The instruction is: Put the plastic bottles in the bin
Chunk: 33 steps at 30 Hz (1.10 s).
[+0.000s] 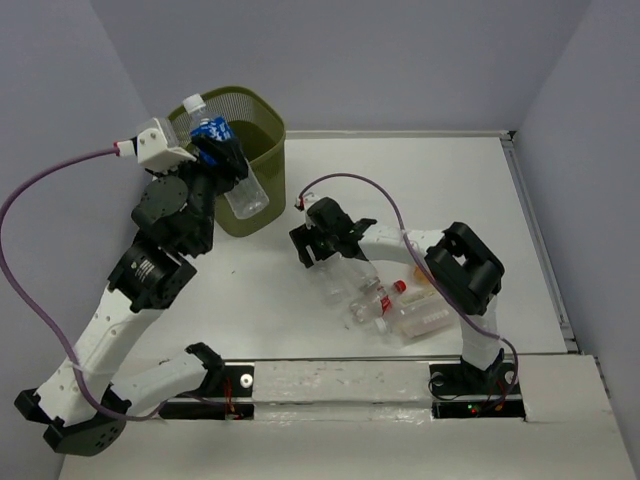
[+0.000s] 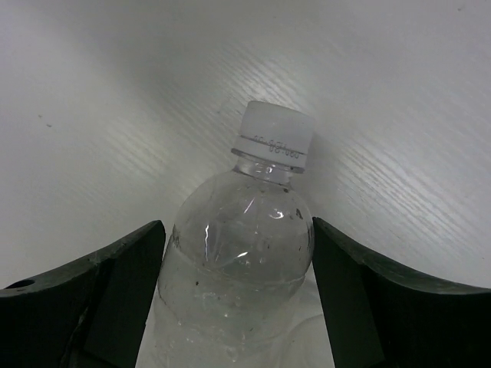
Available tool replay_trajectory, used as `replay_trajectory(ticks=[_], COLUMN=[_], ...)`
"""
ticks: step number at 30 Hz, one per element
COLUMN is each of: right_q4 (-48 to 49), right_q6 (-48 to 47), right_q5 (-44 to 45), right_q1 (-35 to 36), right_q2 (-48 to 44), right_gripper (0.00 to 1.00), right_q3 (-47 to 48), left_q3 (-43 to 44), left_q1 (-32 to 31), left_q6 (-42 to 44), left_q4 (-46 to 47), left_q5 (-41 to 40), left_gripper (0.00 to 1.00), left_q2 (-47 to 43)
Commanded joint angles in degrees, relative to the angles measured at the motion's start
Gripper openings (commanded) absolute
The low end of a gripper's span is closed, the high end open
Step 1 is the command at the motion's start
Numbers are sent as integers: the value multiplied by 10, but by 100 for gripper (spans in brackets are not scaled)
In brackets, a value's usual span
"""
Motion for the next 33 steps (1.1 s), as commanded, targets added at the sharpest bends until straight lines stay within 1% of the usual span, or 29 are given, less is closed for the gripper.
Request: replay_trajectory(ticks=[1, 2, 3, 4, 5, 6, 7, 9, 11, 12, 13, 14, 15, 18, 20, 24, 25, 28, 29, 30, 31, 32, 33], right_q4=[-1, -2, -2, -1, -1, 1, 10, 27, 56, 63, 70, 81, 91, 107, 113, 115, 115, 134, 141, 158, 174, 191, 219], right_q6=[4, 4, 4, 4, 5, 7, 8, 7, 2, 2, 2, 2, 3, 4, -3, -28, -41, -68, -76, -83, -97, -120, -133], right_q5=[-40, -37, -36, -35, -31, -30, -30, -33, -48, -52, -56, -65, -70, -79, -80, -72, -70, -53, -44, -40, -36, -26, -26], right_q1=[10, 10, 10, 10, 10, 15, 15, 23, 30, 37, 43, 44, 44, 44, 44, 44, 44, 44, 44, 44, 44, 44, 44], right_q2=[2, 1, 2, -2, -7, -12, -19, -52, -81, -110, -125, -151, -163, -204, -219, -239, -240, -232, -215, -202, -188, -153, -133], right_gripper=[77, 69, 66, 61, 56, 50, 46, 45, 45, 45, 45, 45, 45, 44, 43, 43, 42, 42, 42, 42, 42, 42, 42], right_q3=[40, 47, 47, 52, 53, 52, 49, 41, 23, 18, 13, 6, 4, 2, 10, 62, 93, 163, 184, 207, 251, 273, 297], left_q3=[70, 103, 120, 135, 161, 172, 183, 196, 180, 179, 184, 201, 210, 238, 213, 175, 168, 107, 70, 48, 2, -21, -42], left_q1=[60, 84, 108, 156, 172, 182, 190, 214, 227, 231, 236, 246, 249, 262, 263, 264, 264, 263, 264, 264, 263, 263, 263], left_q6=[122, 132, 131, 129, 129, 134, 137, 137, 145, 158, 159, 158, 156, 122, 102, 78, 72, 29, 24, 15, 11, 11, 10], left_q4=[102, 108, 110, 113, 120, 136, 141, 166, 208, 239, 240, 227, 214, 156, 167, 173, 168, 153, 147, 133, 126, 118, 77], left_q5=[-64, -38, -23, -7, 11, 4, -3, 0, -3, -9, -9, 5, 10, 48, 74, 113, 120, 148, 178, 197, 234, 252, 265], left_gripper=[73, 73, 73, 73, 73, 73, 73, 73, 73, 73, 76, 90, 98, 99, 99, 99, 99, 99, 99, 99, 99, 99, 99], left_q2=[86, 104, 119, 150, 180, 198, 213, 237, 258, 281, 294, 309, 336, 353, 332, 250, 212, 118, 93, 43, 21, -4, -46])
